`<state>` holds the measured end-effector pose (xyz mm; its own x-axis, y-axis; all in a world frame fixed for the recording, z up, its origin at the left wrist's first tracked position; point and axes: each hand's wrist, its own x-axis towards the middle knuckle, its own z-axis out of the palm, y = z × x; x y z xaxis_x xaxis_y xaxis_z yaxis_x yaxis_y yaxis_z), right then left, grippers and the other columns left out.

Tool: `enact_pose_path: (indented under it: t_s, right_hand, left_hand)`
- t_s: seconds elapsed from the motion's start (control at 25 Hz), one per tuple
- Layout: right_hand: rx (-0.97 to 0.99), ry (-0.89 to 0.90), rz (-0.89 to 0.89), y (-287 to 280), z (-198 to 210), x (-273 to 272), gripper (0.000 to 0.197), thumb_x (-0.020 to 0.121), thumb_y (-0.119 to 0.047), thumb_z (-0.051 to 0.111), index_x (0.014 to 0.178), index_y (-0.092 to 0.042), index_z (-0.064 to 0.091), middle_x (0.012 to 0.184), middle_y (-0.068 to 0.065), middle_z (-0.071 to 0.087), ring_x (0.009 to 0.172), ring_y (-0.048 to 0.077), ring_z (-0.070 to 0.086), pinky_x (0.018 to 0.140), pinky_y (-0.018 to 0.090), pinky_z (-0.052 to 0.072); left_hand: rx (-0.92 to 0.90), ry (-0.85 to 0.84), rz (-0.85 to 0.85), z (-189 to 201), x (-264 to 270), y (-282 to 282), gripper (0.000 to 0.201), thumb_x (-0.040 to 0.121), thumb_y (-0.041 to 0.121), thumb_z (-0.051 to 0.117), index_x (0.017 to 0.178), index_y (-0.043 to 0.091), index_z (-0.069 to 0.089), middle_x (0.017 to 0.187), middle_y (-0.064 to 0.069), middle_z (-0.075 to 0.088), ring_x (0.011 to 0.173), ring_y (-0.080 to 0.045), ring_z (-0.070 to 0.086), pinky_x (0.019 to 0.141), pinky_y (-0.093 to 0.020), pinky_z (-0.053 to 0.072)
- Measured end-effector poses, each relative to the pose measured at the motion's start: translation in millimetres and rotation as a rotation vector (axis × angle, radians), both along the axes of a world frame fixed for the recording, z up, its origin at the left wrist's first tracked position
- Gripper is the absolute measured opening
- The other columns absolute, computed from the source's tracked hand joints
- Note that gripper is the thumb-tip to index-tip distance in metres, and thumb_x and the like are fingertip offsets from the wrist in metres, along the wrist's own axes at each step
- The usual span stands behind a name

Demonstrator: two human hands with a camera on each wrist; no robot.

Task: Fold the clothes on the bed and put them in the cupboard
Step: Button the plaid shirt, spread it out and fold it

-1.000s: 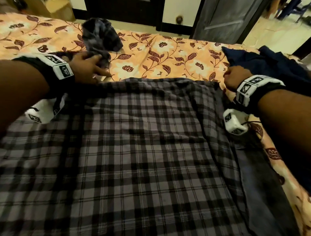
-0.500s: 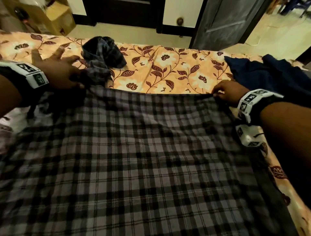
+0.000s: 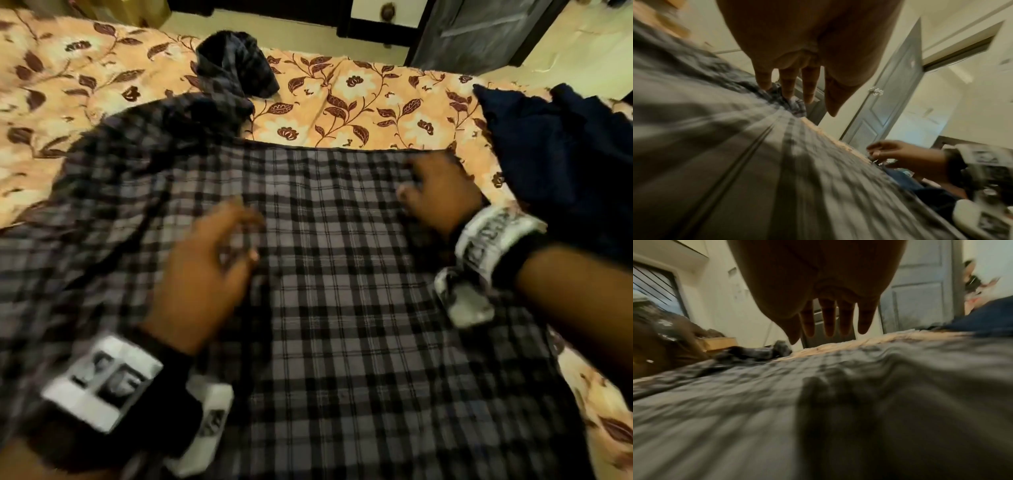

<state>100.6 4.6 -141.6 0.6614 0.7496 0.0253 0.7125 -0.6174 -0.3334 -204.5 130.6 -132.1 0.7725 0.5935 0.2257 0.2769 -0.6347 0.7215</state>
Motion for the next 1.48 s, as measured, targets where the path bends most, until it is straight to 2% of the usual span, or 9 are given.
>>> enact_pose_path:
  t_s: [0.16, 0.32, 0.48, 0.6, 0.68, 0.8, 1.0, 1.24, 1.48]
  right_hand:
    - [-0.175, 0.441, -0.2, -142, -26, -142, 0.079, 0.085, -0.068, 0.043, 0.15, -0.026, 0.027, 0.159, -0.001, 0.017, 0.146, 0.023, 0.015, 0.119, 0.043, 0.015]
    - [-0.351, 0.244, -0.6, -260, -16, -181, 0.077, 0.091, -0.064, 0.03, 0.154, -0.026, 0.009, 0.161, 0.005, 0.0, 0.147, 0.033, 0.004, 0.117, 0.052, 0.008]
    - [-0.401, 0.259, -0.252, -284, -23, -238, 0.076, 0.091, -0.069, 0.029, 0.151, -0.036, -0.004, 0.158, -0.011, -0.01, 0.148, 0.025, -0.004, 0.117, 0.05, -0.001]
    - [-0.493, 0.315, -0.652, -320, -27, -221, 0.097, 0.072, -0.086, 0.015, 0.152, -0.034, -0.003, 0.161, 0.0, -0.01, 0.147, 0.032, -0.003, 0.116, 0.058, 0.003]
    - [-0.487, 0.266, -0.633, -316, -12, -229, 0.09, 0.08, -0.081, 0.016, 0.153, -0.031, 0.002, 0.161, 0.005, -0.006, 0.147, 0.033, -0.003, 0.117, 0.056, 0.004]
    - [-0.368, 0.221, -0.172, -280, -16, -254, 0.074, 0.088, -0.072, 0.023, 0.151, -0.04, 0.0, 0.159, -0.009, -0.011, 0.147, 0.025, -0.007, 0.116, 0.052, -0.002]
    - [-0.374, 0.367, -0.818, -225, 0, -182, 0.086, 0.085, -0.076, 0.023, 0.152, -0.022, 0.016, 0.16, 0.011, 0.004, 0.145, 0.038, 0.004, 0.115, 0.058, 0.007]
    - [-0.355, 0.167, 0.02, -71, -19, -179, 0.07, 0.09, -0.069, 0.03, 0.151, -0.039, 0.016, 0.161, -0.006, 0.001, 0.148, 0.024, -0.001, 0.115, 0.054, 0.0]
    - [-0.474, 0.214, -0.563, -113, -23, -36, 0.081, 0.089, -0.071, 0.03, 0.153, -0.025, 0.011, 0.161, 0.008, 0.005, 0.147, 0.032, 0.006, 0.117, 0.048, 0.008]
  left_hand:
    - [-0.196, 0.717, 0.319, -51, -117, -98, 0.074, 0.091, 0.062, 0.043, 0.152, 0.044, 0.005, 0.162, 0.009, -0.008, 0.15, -0.022, -0.007, 0.118, -0.052, -0.002]
    - [-0.226, 0.79, 0.471, -43, -184, -152, 0.083, 0.085, 0.074, 0.021, 0.155, 0.033, 0.003, 0.163, -0.006, -0.007, 0.149, -0.035, -0.007, 0.116, -0.062, -0.001]
    - [-0.088, 0.768, 0.328, -43, -200, -173, 0.079, 0.084, 0.079, 0.004, 0.153, 0.039, -0.003, 0.163, 0.005, -0.007, 0.15, -0.028, -0.006, 0.114, -0.06, -0.007]
    - [-0.094, 0.828, 0.297, -42, -211, -166, 0.077, 0.088, 0.074, 0.014, 0.152, 0.039, -0.01, 0.163, 0.004, -0.014, 0.15, -0.028, -0.01, 0.117, -0.059, -0.004]
    - [-0.083, 0.858, 0.29, -37, -208, -166, 0.077, 0.091, 0.071, 0.021, 0.153, 0.038, -0.01, 0.162, 0.003, -0.017, 0.149, -0.03, -0.011, 0.117, -0.061, -0.002]
    - [-0.065, 0.811, 0.232, -25, -184, -161, 0.084, 0.092, 0.064, 0.04, 0.152, 0.038, -0.013, 0.162, 0.004, -0.017, 0.149, -0.031, -0.01, 0.115, -0.065, 0.001]
    - [-0.113, 0.519, 0.258, -12, -150, -88, 0.098, 0.089, 0.053, 0.057, 0.148, 0.043, -0.02, 0.164, 0.0, -0.005, 0.15, -0.029, 0.002, 0.116, -0.058, 0.01]
    - [-0.073, 0.479, 0.212, -42, -144, 2, 0.078, 0.094, 0.045, 0.055, 0.156, 0.027, 0.012, 0.164, -0.004, 0.003, 0.149, -0.032, -0.001, 0.12, -0.05, 0.008]
    - [-0.051, 0.561, 0.274, -56, -136, 9, 0.081, 0.091, 0.051, 0.054, 0.155, 0.018, 0.016, 0.163, -0.004, 0.008, 0.149, -0.026, 0.005, 0.119, -0.046, 0.012]
